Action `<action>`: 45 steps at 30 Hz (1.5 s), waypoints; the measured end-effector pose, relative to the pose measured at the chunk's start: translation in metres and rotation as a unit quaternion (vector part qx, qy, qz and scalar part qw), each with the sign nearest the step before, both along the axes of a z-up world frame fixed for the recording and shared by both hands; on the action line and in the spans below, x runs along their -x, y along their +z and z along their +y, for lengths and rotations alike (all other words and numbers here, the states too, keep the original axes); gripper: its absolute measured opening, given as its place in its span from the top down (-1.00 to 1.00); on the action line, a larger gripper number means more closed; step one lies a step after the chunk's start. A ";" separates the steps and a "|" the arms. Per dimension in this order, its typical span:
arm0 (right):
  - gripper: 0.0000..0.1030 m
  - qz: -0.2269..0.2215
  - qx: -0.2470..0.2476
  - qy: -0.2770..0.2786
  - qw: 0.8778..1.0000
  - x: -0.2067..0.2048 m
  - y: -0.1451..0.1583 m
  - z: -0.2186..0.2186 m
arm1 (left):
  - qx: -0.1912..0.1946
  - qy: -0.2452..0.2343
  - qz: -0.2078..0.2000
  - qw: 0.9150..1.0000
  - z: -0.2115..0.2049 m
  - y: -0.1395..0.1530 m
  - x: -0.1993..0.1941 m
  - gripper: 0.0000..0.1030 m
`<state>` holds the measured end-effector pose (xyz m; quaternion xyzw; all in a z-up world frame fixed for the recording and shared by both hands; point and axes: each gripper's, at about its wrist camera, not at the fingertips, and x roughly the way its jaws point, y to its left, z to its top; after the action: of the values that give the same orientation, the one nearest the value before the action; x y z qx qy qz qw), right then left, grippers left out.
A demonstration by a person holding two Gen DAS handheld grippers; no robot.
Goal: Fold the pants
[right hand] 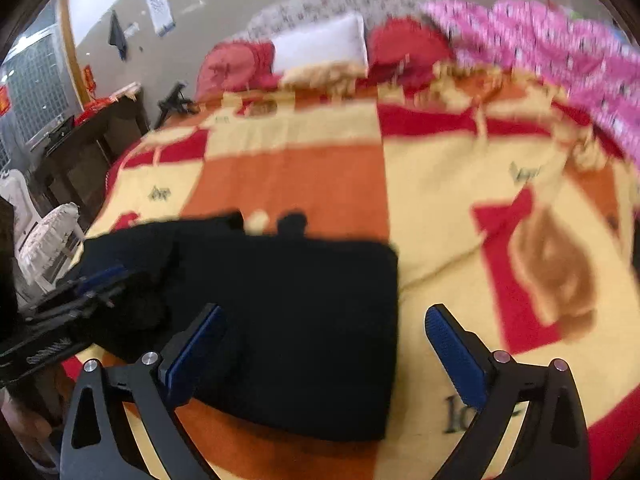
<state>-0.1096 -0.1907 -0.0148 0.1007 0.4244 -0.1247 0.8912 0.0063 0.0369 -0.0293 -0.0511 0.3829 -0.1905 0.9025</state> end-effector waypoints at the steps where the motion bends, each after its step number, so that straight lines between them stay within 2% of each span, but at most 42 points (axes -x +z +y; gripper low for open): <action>1: -0.96 -0.010 0.007 0.002 1.000 0.002 0.008 0.003 | 0.005 0.001 -0.002 1.000 0.003 0.002 0.003 -0.07; 4: -0.99 -0.050 0.022 0.005 0.998 0.011 0.034 0.011 | 0.016 0.001 -0.008 1.000 0.010 0.006 0.010 -0.07; 9: -0.99 -0.066 -0.011 0.019 0.998 0.016 0.040 0.017 | 0.020 -0.011 -0.025 0.999 0.014 0.012 0.026 -0.10; 18: -0.99 -0.025 -0.003 0.017 1.000 0.000 0.025 0.030 | 0.019 -0.036 -0.025 0.999 0.019 0.011 0.024 -0.13; 23: -0.94 -0.018 0.021 0.014 1.000 -0.003 0.022 0.039 | 0.028 -0.072 -0.013 0.997 0.009 0.008 0.007 -0.17; 25: -0.86 -0.010 0.025 0.010 1.000 -0.005 0.019 0.041 | 0.027 -0.079 -0.007 0.996 0.007 0.004 0.001 -0.18; 28: -0.52 -0.006 0.020 0.007 1.000 -0.010 0.015 0.041 | 0.034 -0.081 0.007 0.996 0.010 -0.003 -0.008 -0.18; 30: -0.38 -0.001 0.013 0.004 1.000 -0.014 0.012 0.040 | 0.043 -0.072 0.012 0.996 0.019 -0.004 -0.012 -0.18; 35: -0.40 -0.008 0.000 0.016 1.000 -0.022 0.013 0.044 | 0.048 -0.022 -0.003 0.999 0.051 0.003 -0.012 -0.20; 39: -0.42 -0.026 -0.003 0.038 0.999 -0.027 0.021 0.050 | 0.043 0.019 -0.015 0.999 0.073 0.010 -0.003 -0.31; 45: -0.48 -0.016 -0.019 0.060 0.998 -0.039 0.008 0.050 | 0.055 0.096 -0.009 0.994 0.109 0.007 0.011 -0.42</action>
<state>-0.0705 -0.1405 -0.0069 0.0937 0.4174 -0.0613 0.9018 -0.0046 0.1457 -0.0227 -0.1350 0.3568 -0.1246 0.9160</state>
